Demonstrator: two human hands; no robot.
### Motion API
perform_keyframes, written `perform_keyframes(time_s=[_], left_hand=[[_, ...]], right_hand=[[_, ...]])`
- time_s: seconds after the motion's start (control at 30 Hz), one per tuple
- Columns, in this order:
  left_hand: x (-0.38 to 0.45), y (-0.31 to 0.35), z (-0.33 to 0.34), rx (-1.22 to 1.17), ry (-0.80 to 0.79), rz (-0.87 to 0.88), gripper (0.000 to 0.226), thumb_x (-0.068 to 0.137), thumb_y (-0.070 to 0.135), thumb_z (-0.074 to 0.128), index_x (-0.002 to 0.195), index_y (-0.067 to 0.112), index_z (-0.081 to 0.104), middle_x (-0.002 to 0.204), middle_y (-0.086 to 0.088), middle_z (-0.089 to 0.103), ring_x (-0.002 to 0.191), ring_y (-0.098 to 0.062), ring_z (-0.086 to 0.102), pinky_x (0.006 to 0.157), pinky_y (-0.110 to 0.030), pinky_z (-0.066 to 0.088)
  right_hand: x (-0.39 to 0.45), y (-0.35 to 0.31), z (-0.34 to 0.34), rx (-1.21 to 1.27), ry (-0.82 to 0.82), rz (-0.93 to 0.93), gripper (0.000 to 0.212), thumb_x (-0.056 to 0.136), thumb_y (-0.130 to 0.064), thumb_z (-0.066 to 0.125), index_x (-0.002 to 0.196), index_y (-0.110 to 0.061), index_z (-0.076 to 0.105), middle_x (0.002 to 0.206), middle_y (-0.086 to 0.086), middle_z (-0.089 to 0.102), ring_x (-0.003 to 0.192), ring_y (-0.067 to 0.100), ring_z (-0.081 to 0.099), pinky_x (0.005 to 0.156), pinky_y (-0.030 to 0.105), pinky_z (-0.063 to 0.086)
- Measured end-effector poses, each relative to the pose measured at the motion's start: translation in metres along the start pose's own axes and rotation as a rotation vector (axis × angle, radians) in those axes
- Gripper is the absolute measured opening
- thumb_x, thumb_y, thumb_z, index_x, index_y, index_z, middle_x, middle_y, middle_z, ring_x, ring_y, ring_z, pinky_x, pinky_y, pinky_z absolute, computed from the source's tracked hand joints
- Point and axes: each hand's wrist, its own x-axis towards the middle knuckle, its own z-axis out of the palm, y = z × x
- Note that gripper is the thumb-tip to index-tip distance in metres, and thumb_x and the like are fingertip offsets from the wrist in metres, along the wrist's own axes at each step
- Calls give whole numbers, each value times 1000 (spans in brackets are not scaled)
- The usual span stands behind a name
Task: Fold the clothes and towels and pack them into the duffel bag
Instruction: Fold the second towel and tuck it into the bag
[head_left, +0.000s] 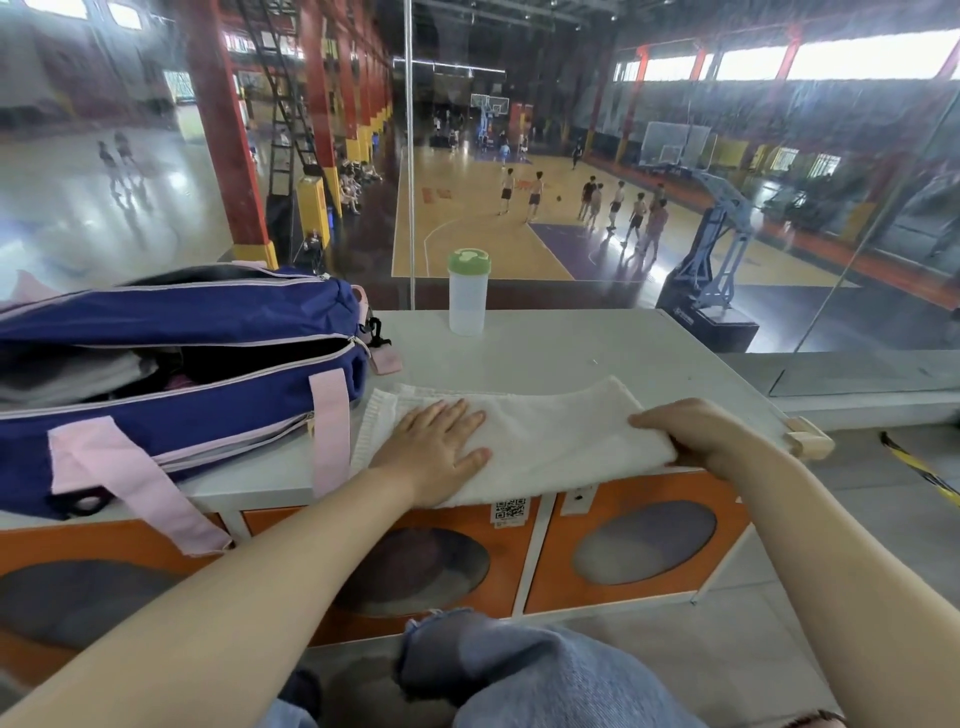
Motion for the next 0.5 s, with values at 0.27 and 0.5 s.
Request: perform_keyframes(time_s=[0.27,0.5], left_hand=[[-1,-11,-21,-814,268,-58,49,103,43,32,146,21,41,152,6,38,141,-10,31,119,-31,18],[-3,-56,-43,-1437,435,-445,42,99,54,34,118,29,62,120,8,62,109,-11,59,96,-26,44]], right_hand=[[-42,-113,31,27,2,-285,24,82,-8,70,106,-6,65,90,7,63,75,17,60,62,29,53],[-65,-169,125,-300,-166,-514,10,79,-14,68,84,-7,64,76,8,57,68,23,56,56,26,48]])
